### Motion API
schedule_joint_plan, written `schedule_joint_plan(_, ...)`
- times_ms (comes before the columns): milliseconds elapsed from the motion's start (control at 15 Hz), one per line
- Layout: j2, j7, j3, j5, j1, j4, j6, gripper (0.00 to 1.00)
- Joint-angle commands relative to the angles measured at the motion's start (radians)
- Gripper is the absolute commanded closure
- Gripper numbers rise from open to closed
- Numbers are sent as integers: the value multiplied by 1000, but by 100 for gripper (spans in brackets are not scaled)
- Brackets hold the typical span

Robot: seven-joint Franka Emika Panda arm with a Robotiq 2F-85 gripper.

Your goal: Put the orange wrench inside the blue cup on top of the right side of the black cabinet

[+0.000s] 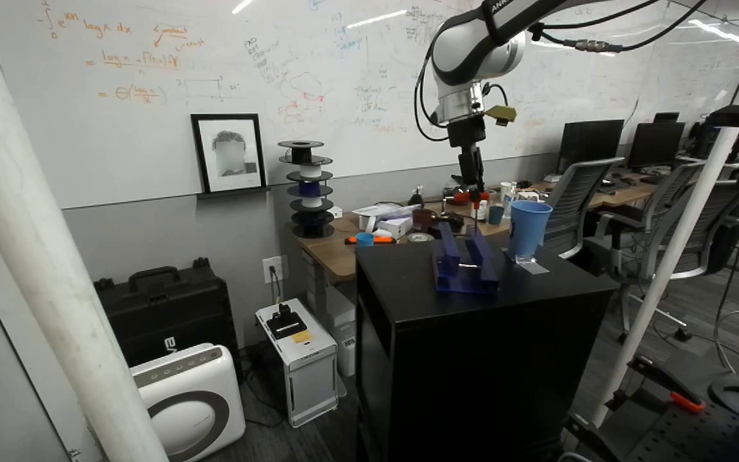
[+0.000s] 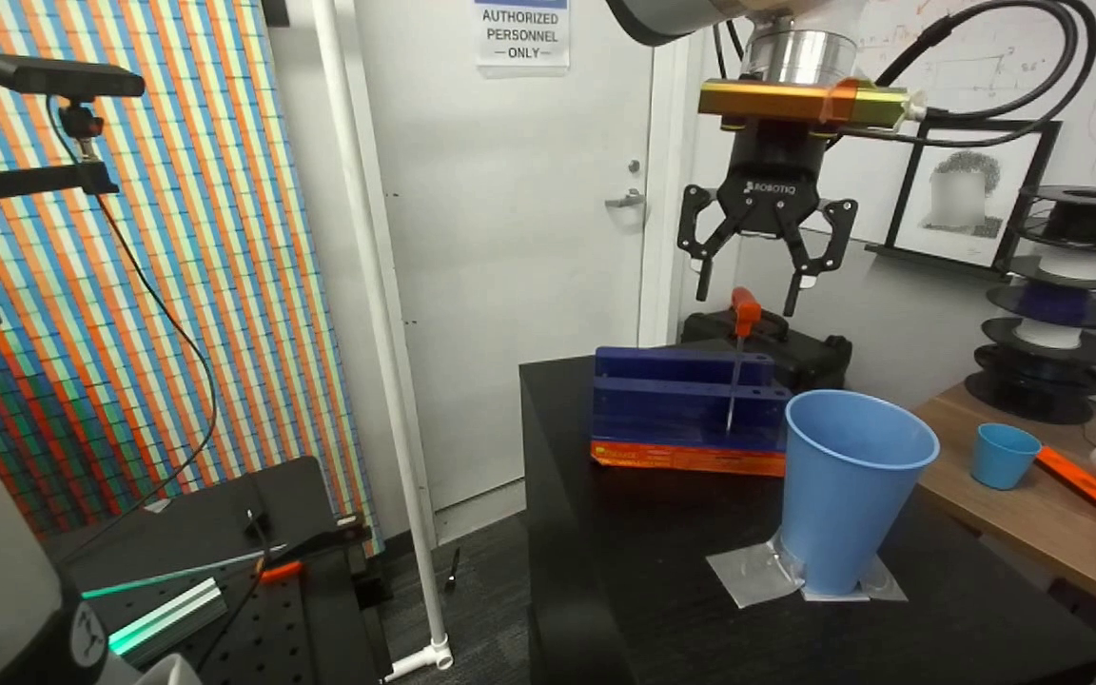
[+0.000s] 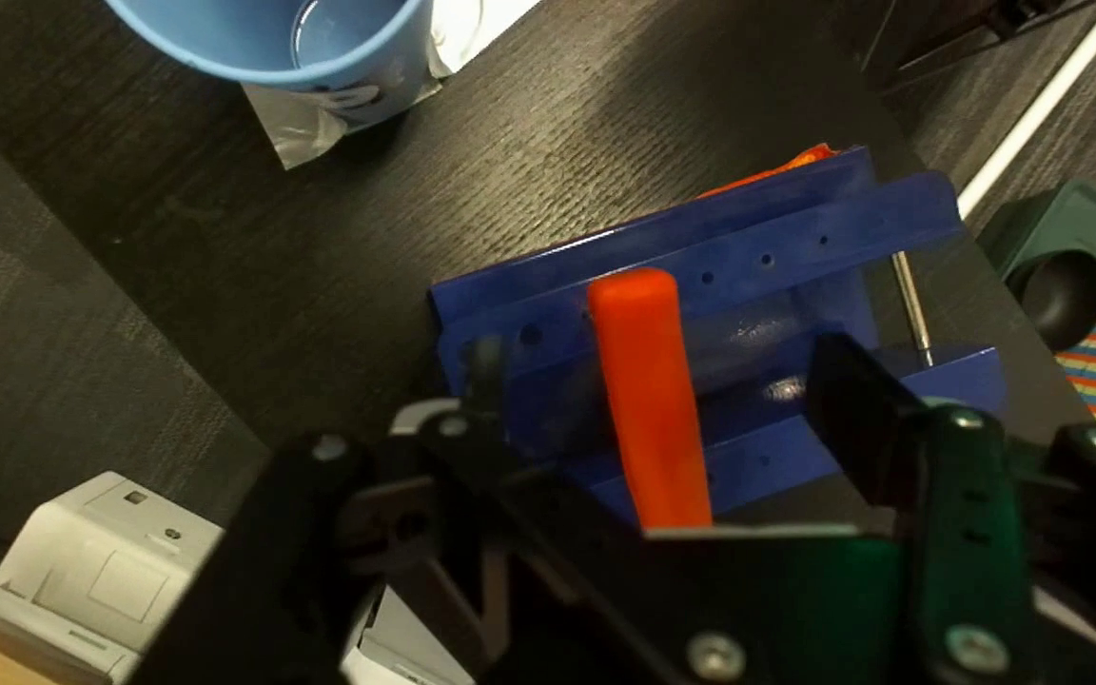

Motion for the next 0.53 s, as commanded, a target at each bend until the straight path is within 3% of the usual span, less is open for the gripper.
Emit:
schedule_joint_plan(0,26,-24,12,-45,2,49,-45,51)
schedule_joint_plan(333,16,-46,11,-102,0,43,-63,89)
schedule_joint_plan(467,10,-57,10,-120,0,41,-63,93)
